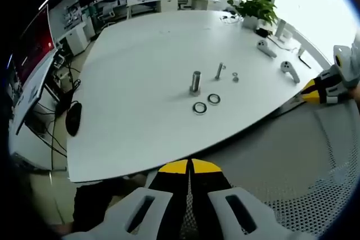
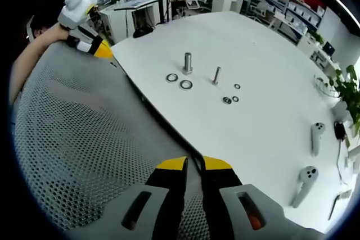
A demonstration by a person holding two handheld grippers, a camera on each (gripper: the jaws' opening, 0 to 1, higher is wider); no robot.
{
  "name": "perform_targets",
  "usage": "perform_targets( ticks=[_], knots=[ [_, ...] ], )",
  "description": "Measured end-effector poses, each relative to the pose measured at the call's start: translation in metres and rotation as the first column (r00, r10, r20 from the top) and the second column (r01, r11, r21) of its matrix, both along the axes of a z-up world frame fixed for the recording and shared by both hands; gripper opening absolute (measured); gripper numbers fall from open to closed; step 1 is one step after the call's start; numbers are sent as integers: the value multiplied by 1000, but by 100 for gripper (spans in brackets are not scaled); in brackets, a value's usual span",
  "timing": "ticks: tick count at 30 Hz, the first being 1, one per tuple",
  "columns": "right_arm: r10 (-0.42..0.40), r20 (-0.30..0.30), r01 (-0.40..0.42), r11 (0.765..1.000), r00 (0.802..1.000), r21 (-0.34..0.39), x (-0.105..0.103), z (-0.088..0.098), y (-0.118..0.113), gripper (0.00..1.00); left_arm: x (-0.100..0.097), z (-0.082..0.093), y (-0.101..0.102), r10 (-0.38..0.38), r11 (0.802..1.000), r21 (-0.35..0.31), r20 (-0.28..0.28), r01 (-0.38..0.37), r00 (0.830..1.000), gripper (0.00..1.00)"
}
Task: Place the washer onto the threaded stud by aligning its center hole with the stud, sliding it down to the base, and recovering from edge contact or off-axis alignment until the washer reaches the visible bottom stop.
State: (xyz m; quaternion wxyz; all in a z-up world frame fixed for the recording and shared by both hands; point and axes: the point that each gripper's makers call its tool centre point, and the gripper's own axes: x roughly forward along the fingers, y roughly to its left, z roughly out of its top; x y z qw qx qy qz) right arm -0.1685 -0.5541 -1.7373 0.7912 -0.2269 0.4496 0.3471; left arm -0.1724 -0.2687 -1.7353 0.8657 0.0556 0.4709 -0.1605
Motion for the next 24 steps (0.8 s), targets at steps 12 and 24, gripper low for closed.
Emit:
perform_targets(
  ticks=[12, 24],
  knots=[
    [-15, 24, 15, 1000, 1000, 1, 3, 2, -1, 12, 0, 2, 0, 5, 1000, -15, 10, -4, 1000, 0],
    [-21, 34, 21, 1000, 999, -6, 5, 2, -2, 12, 1, 4, -2, -10, 1000, -24, 29, 11, 1000, 0]
  ],
)
